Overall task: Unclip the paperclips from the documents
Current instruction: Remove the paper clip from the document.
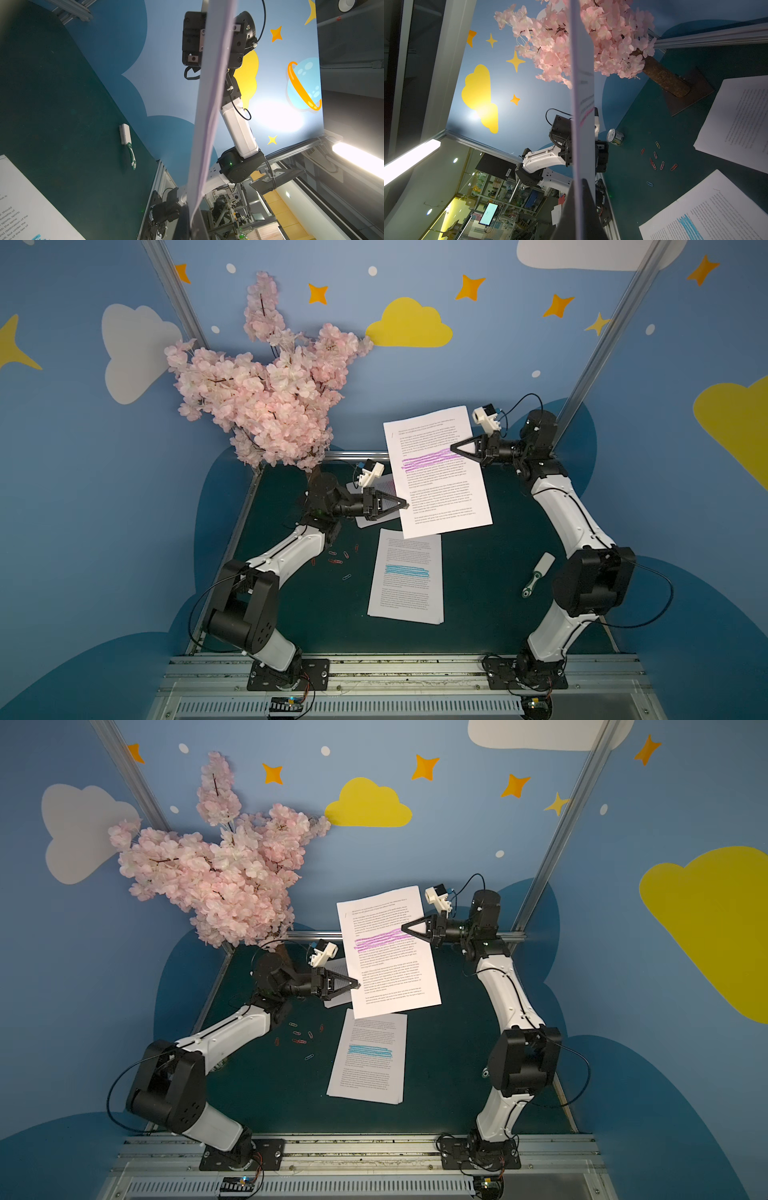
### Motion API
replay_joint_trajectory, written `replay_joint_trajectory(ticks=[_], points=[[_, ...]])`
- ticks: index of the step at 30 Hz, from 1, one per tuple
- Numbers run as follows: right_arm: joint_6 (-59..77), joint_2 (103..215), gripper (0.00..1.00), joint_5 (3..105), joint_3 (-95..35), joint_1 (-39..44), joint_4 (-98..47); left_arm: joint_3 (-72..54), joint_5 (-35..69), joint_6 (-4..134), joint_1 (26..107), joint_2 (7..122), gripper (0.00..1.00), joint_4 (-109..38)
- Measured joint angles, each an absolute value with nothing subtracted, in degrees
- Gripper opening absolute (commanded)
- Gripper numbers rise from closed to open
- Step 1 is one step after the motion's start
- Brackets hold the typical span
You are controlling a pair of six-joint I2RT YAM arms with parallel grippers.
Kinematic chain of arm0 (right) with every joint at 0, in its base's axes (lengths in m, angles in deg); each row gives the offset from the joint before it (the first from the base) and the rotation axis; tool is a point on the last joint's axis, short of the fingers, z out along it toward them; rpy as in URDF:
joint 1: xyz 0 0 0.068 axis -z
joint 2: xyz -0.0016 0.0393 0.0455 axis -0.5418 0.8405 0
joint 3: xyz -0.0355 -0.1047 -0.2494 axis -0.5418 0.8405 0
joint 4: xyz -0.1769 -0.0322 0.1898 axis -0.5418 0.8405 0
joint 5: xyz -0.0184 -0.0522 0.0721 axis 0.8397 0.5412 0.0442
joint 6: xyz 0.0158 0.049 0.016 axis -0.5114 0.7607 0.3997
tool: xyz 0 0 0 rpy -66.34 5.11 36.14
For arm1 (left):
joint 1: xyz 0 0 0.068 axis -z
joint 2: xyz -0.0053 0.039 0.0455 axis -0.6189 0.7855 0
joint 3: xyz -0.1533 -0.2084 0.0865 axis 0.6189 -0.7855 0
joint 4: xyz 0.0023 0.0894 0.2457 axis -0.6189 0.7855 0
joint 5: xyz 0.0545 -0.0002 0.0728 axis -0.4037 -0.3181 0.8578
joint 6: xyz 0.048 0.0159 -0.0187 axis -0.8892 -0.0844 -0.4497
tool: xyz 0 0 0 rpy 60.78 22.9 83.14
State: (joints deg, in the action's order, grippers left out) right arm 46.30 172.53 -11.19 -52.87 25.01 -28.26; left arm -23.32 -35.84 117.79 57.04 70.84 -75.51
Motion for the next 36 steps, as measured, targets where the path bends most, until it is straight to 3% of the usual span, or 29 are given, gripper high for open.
replay_joint_trajectory(ticks=[17,36], points=[[31.9,169.1,0.00,-10.2,-57.2,19.8,-10.7,-27.4,-35.3,114.9,54.0,69.9,0.03,-71.3],[28.2,165.5,0.00,-6.4,-53.0,19.6,-5.3,-32.6,-34.1,113.4,52.0,65.6,0.03,-71.8]])
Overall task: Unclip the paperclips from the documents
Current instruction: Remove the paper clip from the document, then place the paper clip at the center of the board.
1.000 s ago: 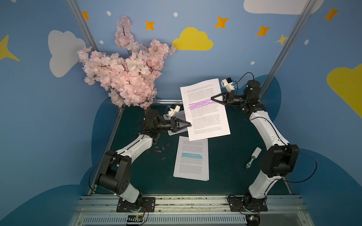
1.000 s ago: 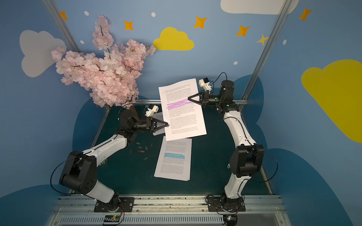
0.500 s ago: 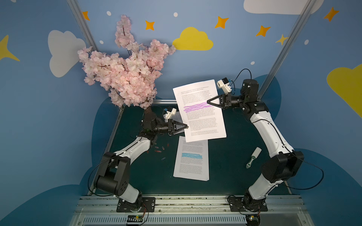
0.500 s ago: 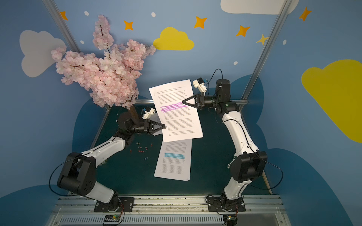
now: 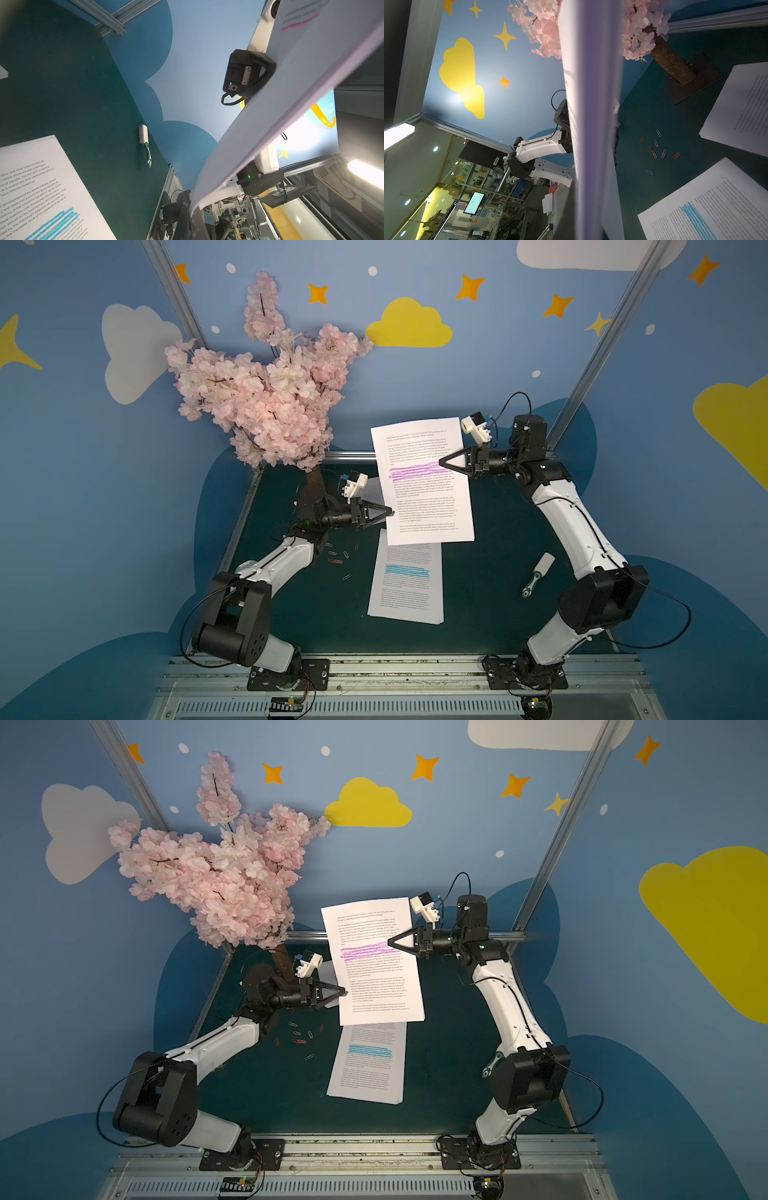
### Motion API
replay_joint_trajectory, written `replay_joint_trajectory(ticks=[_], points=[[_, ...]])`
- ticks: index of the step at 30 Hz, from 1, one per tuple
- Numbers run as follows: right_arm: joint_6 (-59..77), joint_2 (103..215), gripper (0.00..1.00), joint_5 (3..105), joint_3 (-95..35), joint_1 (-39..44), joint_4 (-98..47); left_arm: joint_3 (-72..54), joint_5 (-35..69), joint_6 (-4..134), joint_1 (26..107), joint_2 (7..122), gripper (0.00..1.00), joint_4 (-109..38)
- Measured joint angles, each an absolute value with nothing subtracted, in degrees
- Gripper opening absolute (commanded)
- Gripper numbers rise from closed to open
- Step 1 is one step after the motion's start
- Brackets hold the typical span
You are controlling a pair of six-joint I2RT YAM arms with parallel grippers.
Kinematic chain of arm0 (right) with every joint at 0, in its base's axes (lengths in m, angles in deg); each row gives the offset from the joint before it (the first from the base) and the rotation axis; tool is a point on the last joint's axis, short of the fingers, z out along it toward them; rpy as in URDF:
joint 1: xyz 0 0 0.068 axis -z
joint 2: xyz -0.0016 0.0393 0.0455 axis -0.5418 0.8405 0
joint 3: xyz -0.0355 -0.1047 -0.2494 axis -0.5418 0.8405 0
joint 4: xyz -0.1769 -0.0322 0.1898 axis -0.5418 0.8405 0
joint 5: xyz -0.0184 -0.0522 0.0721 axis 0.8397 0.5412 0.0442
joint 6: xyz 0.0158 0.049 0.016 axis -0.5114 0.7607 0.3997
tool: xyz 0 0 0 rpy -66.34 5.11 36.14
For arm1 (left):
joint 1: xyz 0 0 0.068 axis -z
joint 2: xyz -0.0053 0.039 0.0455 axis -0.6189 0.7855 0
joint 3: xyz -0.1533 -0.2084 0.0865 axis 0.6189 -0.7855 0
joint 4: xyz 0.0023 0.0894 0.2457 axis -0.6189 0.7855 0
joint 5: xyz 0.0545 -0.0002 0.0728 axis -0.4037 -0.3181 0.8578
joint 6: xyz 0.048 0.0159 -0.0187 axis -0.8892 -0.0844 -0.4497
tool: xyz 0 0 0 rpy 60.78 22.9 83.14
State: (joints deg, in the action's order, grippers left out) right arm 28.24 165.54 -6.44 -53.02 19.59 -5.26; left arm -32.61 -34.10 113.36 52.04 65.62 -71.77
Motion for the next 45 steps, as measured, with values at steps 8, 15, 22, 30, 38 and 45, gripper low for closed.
replay_joint_trajectory(ticks=[8,15,22,30,38,45], points=[[28.0,161.7,0.00,-6.7,-52.5,22.7,-5.9,-36.6,-33.8,111.6,48.4,64.6,0.03,-66.1],[28.1,160.9,0.00,-6.9,-52.5,22.8,-6.5,-36.8,-33.7,108.5,48.2,64.6,0.03,-61.9],[27.1,160.9,0.00,-6.9,-50.6,22.8,-5.8,-34.2,-21.7,91.2,46.3,63.1,0.03,-33.0],[23.3,160.8,0.00,-5.5,-42.7,23.7,-2.3,-34.6,-1.6,79.9,40.1,64.2,0.03,-9.9],[21.9,159.6,0.00,-3.3,-36.4,28.7,-0.7,-38.7,4.9,78.3,38.2,70.5,0.08,-6.9],[19.4,159.4,0.00,1.4,-36.0,35.9,2.6,-37.9,3.9,77.3,38.7,70.6,0.88,-7.1]])
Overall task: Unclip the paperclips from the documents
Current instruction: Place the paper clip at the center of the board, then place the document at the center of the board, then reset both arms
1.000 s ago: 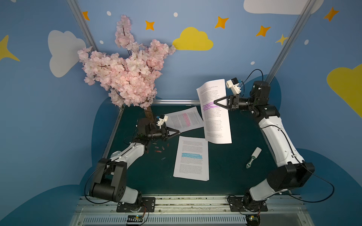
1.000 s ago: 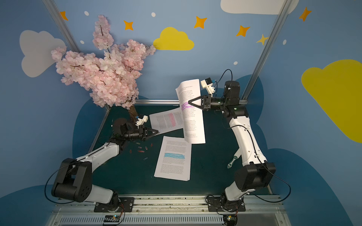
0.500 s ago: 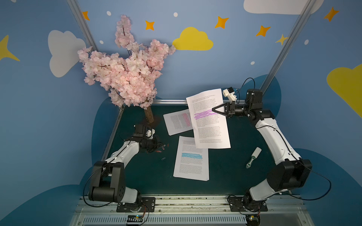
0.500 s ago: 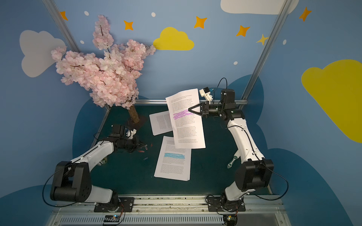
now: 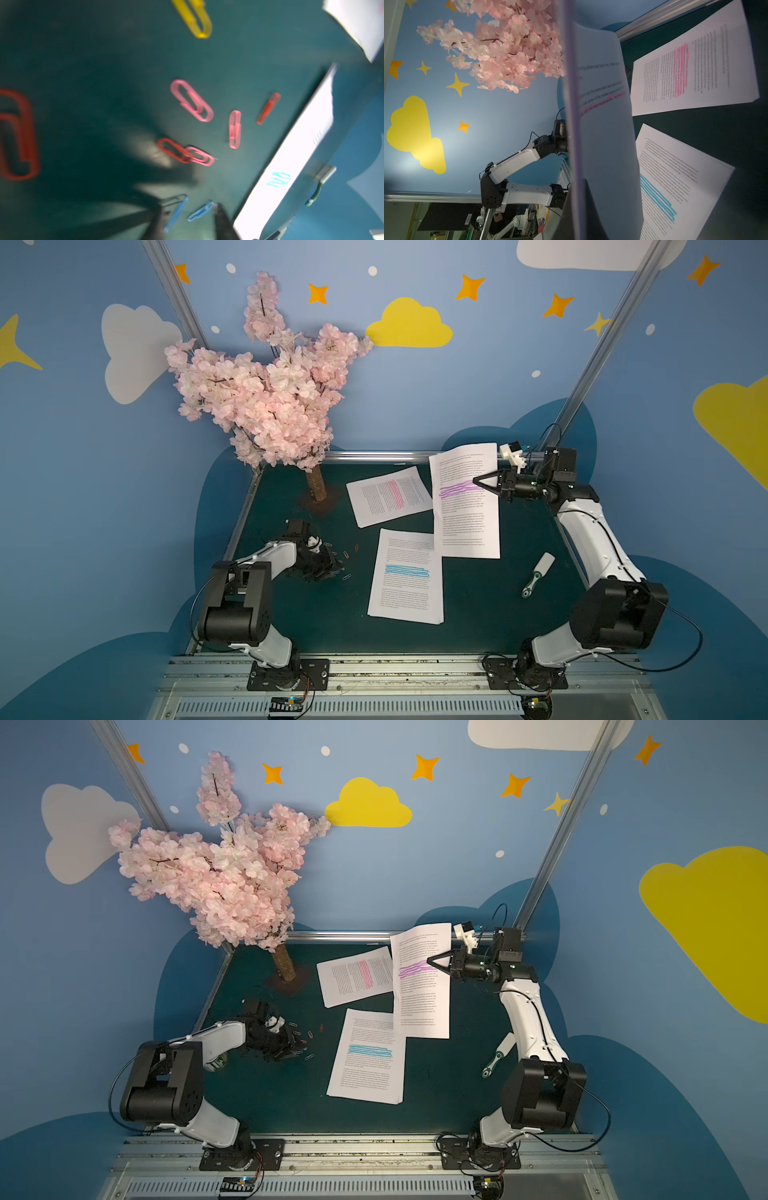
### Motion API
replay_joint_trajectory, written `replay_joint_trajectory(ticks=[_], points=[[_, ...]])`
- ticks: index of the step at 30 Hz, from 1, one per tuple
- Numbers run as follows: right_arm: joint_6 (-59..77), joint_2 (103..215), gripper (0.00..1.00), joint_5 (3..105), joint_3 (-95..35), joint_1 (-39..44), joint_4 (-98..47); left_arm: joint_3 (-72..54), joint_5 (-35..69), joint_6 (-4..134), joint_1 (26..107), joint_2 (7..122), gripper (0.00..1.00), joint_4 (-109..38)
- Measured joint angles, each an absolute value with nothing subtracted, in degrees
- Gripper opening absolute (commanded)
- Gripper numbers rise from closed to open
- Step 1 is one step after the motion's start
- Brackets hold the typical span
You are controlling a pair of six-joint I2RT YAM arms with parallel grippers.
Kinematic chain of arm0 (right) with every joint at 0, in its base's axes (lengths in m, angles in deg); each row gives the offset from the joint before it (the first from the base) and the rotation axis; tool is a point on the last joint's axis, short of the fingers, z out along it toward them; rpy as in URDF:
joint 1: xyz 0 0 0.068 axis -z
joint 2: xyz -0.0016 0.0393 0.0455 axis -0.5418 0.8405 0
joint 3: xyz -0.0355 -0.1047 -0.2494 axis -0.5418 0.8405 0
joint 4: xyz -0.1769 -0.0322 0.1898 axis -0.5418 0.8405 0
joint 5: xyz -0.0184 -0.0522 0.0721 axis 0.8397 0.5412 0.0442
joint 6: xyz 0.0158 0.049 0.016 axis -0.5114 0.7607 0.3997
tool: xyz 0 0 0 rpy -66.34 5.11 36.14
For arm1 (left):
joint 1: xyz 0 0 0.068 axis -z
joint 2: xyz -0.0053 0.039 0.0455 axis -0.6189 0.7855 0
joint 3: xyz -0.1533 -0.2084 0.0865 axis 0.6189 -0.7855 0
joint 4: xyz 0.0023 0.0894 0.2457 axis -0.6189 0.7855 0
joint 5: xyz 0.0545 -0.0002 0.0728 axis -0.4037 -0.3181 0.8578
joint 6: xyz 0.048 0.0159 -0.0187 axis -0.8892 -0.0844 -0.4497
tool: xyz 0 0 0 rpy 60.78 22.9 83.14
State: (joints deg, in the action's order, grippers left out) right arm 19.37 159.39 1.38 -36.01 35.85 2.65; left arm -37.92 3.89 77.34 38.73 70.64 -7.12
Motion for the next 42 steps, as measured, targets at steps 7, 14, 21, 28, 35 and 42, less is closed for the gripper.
replay_joint_trajectory(ticks=[7,14,21,28,35,42], points=[[15.4,170.1,0.00,10.8,-41.8,42.7,11.7,-36.3,12.9,76.2,38.2,66.6,0.99,0.0],[5.6,190.9,0.00,20.2,-60.5,45.1,29.2,-34.1,16.5,75.2,38.1,60.5,0.99,4.2],[0.7,205.7,0.80,33.3,-78.8,45.8,45.2,-32.8,17.7,74.5,38.1,56.2,0.99,5.1],[0.4,208.2,0.86,51.7,-94.3,47.7,59.5,-32.2,21.6,71.0,38.2,52.9,0.99,3.2],[-1.2,183.5,0.88,54.1,-65.7,47.7,47.5,-34.0,28.8,67.7,38.1,51.0,0.99,-5.4],[-3.6,159.8,0.89,52.8,-24.5,29.9,11.4,-49.7,37.7,61.4,38.0,56.3,0.99,-34.5]])
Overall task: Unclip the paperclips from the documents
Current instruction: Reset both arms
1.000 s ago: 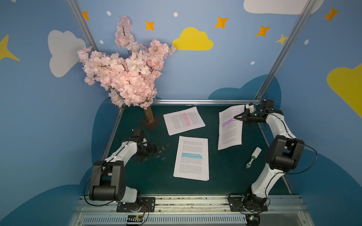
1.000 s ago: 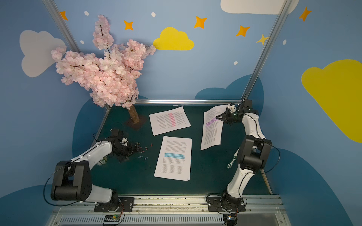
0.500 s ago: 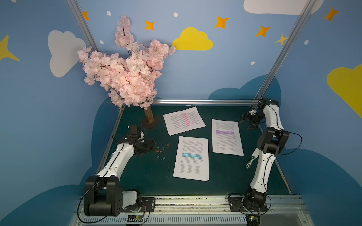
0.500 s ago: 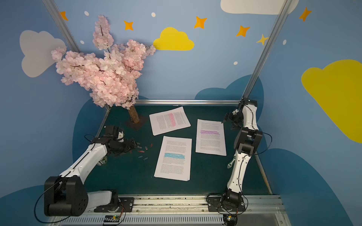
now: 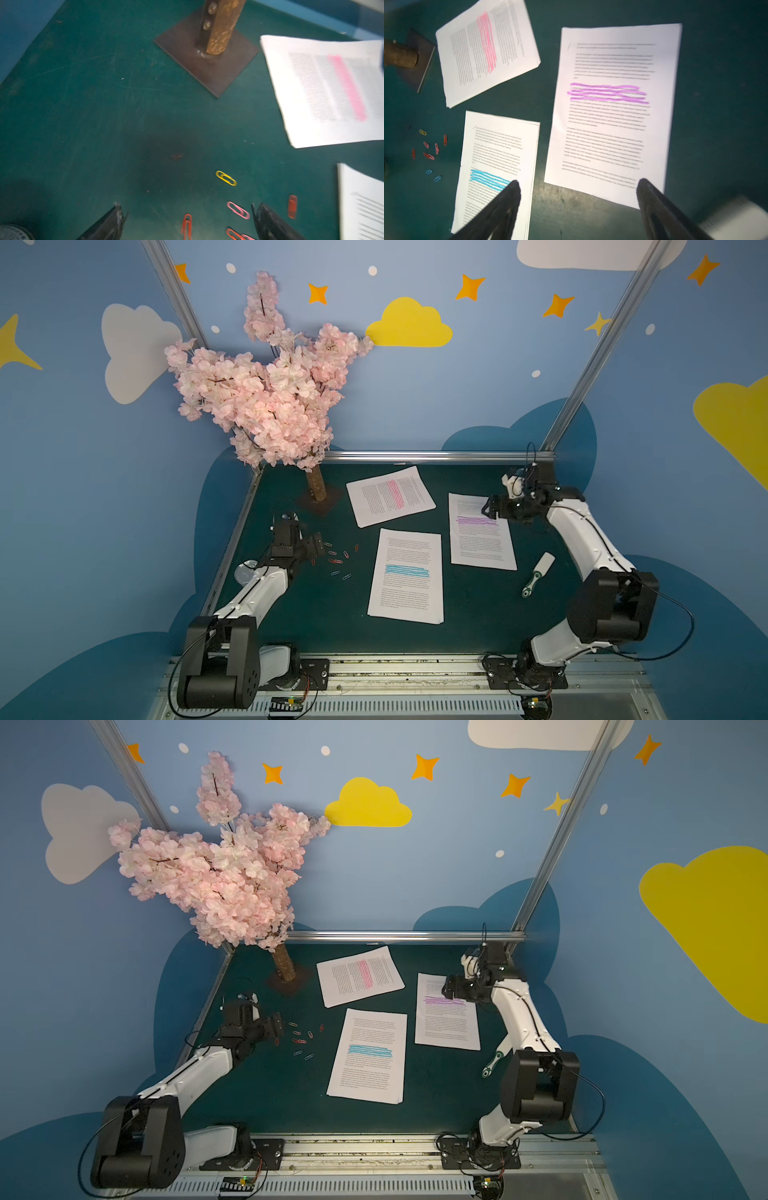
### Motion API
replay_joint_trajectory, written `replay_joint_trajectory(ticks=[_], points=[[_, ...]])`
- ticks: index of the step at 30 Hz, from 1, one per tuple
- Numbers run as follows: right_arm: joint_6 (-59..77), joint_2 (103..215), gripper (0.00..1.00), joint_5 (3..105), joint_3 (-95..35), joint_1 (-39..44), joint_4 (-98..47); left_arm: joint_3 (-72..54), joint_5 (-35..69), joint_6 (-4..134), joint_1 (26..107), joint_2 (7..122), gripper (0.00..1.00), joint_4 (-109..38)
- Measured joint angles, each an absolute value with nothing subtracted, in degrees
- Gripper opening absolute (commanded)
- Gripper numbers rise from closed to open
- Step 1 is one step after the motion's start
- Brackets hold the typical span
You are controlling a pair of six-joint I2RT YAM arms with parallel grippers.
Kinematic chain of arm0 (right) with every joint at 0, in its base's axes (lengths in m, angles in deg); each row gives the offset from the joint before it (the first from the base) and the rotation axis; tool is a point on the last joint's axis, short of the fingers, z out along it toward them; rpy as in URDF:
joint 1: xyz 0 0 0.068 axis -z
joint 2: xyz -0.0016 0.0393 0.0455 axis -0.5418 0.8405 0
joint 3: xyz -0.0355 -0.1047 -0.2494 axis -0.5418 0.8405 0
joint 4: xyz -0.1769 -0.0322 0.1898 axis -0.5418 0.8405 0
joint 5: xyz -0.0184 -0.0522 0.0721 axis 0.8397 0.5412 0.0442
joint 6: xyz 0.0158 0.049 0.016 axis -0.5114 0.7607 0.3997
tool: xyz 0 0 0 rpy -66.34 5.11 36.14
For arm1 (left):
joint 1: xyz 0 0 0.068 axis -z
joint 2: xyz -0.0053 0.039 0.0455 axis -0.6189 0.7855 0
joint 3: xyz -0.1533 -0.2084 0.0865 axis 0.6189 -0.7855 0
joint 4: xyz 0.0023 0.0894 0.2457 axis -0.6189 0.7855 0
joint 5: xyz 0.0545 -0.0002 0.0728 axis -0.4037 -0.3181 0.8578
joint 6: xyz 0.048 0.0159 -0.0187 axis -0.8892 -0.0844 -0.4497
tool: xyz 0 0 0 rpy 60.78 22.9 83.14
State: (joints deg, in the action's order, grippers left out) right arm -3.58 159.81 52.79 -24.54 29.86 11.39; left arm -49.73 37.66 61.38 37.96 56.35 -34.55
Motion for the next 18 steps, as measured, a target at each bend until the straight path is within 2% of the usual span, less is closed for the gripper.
replay_joint_trajectory(ticks=[4,9,13,18], points=[[-2.4,162.7,0.90,55.0,-10.4,30.9,-2.4,-50.3,37.4,55.8,37.7,63.7,0.99,-45.4],[-5.5,165.2,0.90,58.1,-7.1,31.4,-11.6,-51.3,32.1,51.8,37.0,68.3,1.00,-57.5],[-9.1,162.8,0.90,61.3,-3.3,30.5,-22.9,-57.4,30.3,50.8,36.0,68.8,0.99,-71.4],[-10.4,157.6,0.90,64.1,10.0,30.1,-39.0,-60.8,28.7,49.2,36.5,70.2,0.99,-77.2]])
